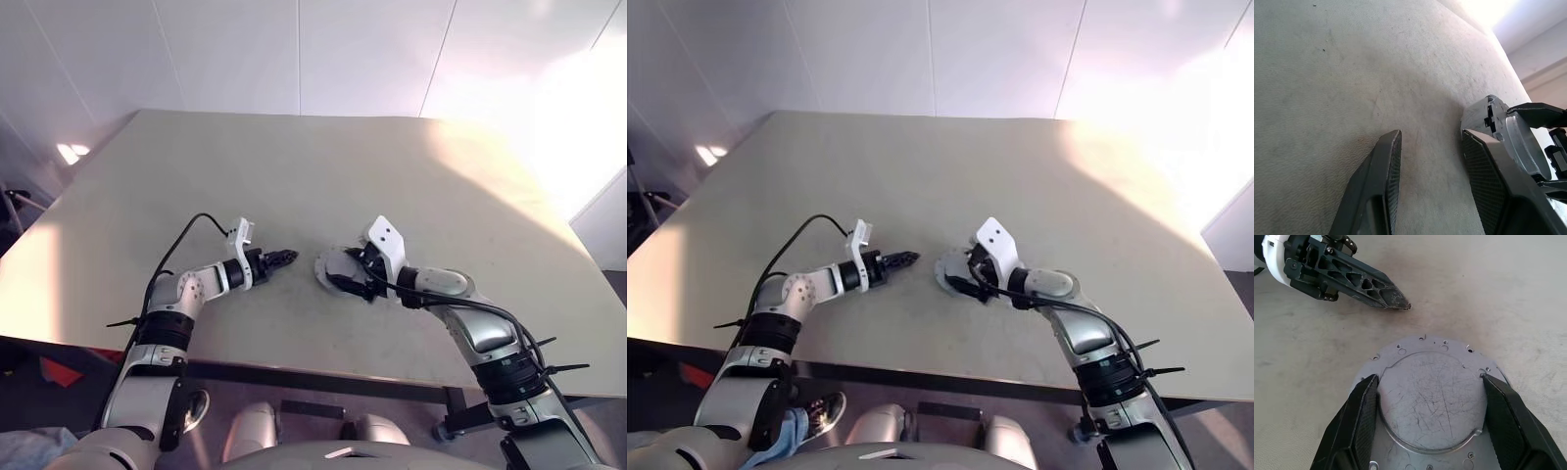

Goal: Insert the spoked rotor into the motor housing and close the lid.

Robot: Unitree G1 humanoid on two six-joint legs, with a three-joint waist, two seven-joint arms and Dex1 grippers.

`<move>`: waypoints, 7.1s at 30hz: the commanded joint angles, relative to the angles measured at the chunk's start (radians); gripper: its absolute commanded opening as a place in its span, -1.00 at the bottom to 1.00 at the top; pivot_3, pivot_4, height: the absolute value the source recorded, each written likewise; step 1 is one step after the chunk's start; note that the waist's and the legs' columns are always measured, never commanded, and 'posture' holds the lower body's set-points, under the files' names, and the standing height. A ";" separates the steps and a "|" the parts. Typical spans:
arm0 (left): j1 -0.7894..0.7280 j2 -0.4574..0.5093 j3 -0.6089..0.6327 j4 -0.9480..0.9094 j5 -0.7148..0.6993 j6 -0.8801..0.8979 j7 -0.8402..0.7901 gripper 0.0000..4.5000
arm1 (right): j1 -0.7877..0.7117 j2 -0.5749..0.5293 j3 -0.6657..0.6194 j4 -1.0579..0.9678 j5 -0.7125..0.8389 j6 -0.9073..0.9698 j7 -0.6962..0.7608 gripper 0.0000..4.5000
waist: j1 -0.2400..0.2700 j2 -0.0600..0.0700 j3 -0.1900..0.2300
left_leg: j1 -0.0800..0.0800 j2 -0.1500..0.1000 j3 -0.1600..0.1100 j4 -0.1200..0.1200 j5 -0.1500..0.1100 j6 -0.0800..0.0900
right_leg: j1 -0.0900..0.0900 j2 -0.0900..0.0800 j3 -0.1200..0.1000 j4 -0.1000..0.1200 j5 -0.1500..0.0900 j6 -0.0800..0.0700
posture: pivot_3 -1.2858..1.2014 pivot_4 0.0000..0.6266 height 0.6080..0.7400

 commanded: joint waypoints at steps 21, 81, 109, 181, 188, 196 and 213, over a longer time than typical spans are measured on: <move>0.036 0.006 0.000 -0.007 0.039 0.017 0.042 -0.07 | -0.034 -0.007 -0.019 0.018 -0.018 -0.026 -0.018 0.41 | 0.001 0.000 0.000 | 0.000 0.000 0.000 0.001 0.000 0.000 | 0.000 0.000 0.000 0.000 0.002 -0.004 | 0.03 -1.00 1.00; -0.219 -0.196 -0.033 0.182 0.019 0.203 0.021 -0.97 | 0.016 -0.099 0.029 0.100 -0.071 0.029 0.006 0.41 | 0.015 -0.007 -0.004 | 0.006 -0.001 0.000 0.002 -0.004 0.006 | 0.013 -0.001 0.000 -0.007 -0.001 0.002 | 0.03 -1.00 1.00; -0.203 -0.181 -0.014 0.231 0.052 0.171 0.057 -1.00 | -0.025 -0.212 -0.167 -0.252 0.183 0.207 0.115 0.99 | 0.032 -0.005 -0.003 | -0.005 -0.001 0.000 0.000 -0.006 0.013 | 0.006 -0.001 0.001 -0.010 -0.001 -0.001 | 0.03 -1.00 1.00; -0.195 -0.215 0.099 0.125 -0.094 0.243 -0.038 -1.00 | -0.011 -0.209 -0.309 -0.241 0.392 0.442 -0.072 0.99 | 0.038 -0.004 -0.003 | -0.011 -0.001 -0.001 0.016 -0.008 0.011 | 0.000 -0.003 0.001 0.004 -0.002 -0.001 | 0.03 -1.00 1.00; -0.202 -0.218 0.110 0.128 -0.111 0.268 -0.025 -1.00 | -0.011 -0.199 -0.312 -0.244 0.394 0.446 -0.085 0.99 | 0.035 -0.003 -0.003 | -0.021 0.000 -0.001 0.016 -0.006 0.014 | -0.009 -0.003 0.001 0.006 -0.002 -0.002 | 0.03 -1.00 1.00; -0.209 -0.207 0.081 0.188 -0.057 0.266 0.015 -1.00 | -0.013 -0.181 -0.357 -0.246 0.431 0.497 -0.128 0.99 | 0.035 -0.003 -0.003 | -0.020 0.000 -0.001 0.017 -0.006 0.014 | -0.009 -0.003 0.001 0.006 -0.002 -0.002 | 0.03 -1.00 1.00; -0.187 -0.213 0.097 0.161 -0.069 0.269 0.022 -1.00 | -0.128 0.104 -0.780 -0.158 0.680 1.121 -0.441 0.99 | 0.035 -0.002 -0.003 | -0.019 0.000 -0.001 0.017 -0.005 0.007 | -0.008 -0.003 0.001 0.006 -0.002 -0.002 | 0.03 -1.00 1.00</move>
